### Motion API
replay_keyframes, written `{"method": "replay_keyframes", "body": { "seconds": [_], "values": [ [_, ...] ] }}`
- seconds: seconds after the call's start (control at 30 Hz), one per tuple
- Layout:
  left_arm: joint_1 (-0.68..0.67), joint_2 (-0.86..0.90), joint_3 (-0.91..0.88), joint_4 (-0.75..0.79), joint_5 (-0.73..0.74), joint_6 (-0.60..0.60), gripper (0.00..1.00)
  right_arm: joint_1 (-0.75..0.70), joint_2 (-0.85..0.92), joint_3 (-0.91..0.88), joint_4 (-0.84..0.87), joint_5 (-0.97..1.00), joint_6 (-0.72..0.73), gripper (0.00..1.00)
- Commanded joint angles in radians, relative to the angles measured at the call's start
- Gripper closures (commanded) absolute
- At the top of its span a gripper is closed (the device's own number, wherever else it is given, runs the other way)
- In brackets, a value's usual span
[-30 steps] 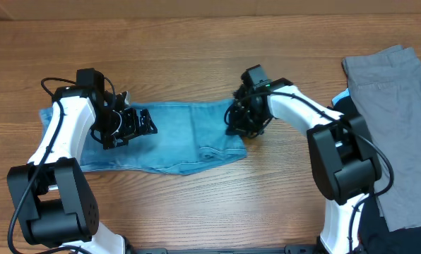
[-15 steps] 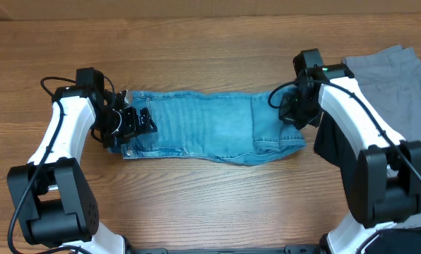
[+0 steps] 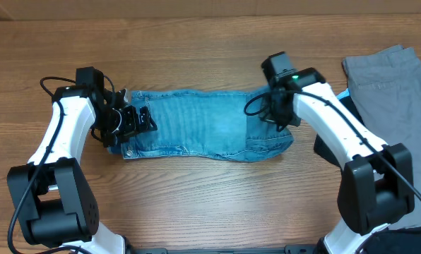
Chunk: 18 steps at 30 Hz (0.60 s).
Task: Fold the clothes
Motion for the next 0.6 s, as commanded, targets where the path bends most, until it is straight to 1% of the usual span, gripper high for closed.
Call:
{"method": "replay_keyframes", "body": {
  "seconds": [0.0,0.33,0.57],
  "values": [
    [0.003,0.0,-0.004,0.004,-0.002,-0.014,0.0,0.077,-0.023,0.028,0.043,0.092,0.123,0.96],
    [0.003,0.0,-0.004,0.01,-0.002,-0.013,0.0,0.242,-0.016,0.028,0.164,0.109,0.226,0.96],
    [0.003,0.0,-0.004,0.01,-0.002,-0.013,0.0,0.333,0.042,0.028,0.257,0.095,0.267,0.91]
  ]
}}
